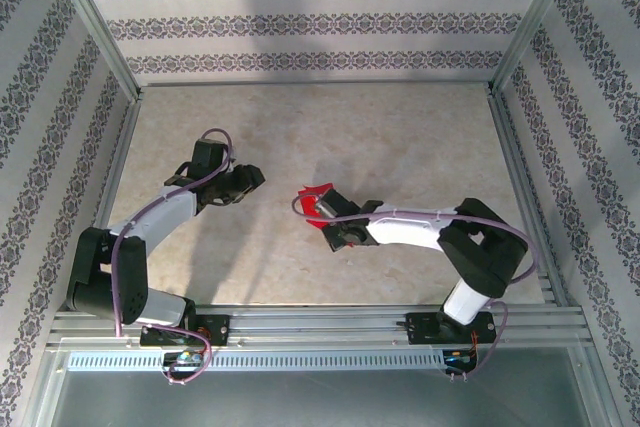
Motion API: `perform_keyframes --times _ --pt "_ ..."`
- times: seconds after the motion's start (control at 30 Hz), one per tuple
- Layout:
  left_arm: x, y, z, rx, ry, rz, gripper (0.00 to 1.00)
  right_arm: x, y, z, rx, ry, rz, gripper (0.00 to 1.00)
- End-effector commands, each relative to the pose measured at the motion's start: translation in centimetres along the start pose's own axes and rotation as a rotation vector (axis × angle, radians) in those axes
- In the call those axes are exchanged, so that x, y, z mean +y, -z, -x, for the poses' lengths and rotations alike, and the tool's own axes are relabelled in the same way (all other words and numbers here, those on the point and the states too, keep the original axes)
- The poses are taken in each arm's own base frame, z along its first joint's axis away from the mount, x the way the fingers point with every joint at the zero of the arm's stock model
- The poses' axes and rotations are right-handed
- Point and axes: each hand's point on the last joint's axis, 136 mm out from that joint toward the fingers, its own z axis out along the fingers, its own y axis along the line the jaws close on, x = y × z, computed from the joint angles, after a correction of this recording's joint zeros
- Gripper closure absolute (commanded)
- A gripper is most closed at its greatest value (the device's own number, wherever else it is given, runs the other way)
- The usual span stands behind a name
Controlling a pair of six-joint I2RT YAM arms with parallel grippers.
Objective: Fold a paper plane with a square sheet of paper (fold left side to right side)
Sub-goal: Fourth fold the wing at the center of the table.
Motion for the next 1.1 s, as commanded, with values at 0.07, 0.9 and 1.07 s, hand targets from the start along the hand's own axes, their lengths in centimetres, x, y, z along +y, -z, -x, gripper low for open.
perform_keyframes --times 0.07,0.9,1.07 --pt "-0.2 -1.1 -1.7 0.071 -0.020 -0.034 0.60 2.0 1.2 0.3 -0.007 -0.131 0.317 0.94" --pt "-6.8 -9.8 -8.8 0.272 -0.098 -0.108 0.57 0.0 0.6 0.4 -0.019 -0.402 0.657 0.94" --pt "-7.4 -10.7 -8.9 0.281 -0.095 -0.115 0.57 -0.1 0.3 0.3 -0.015 -0.407 0.654 0.94"
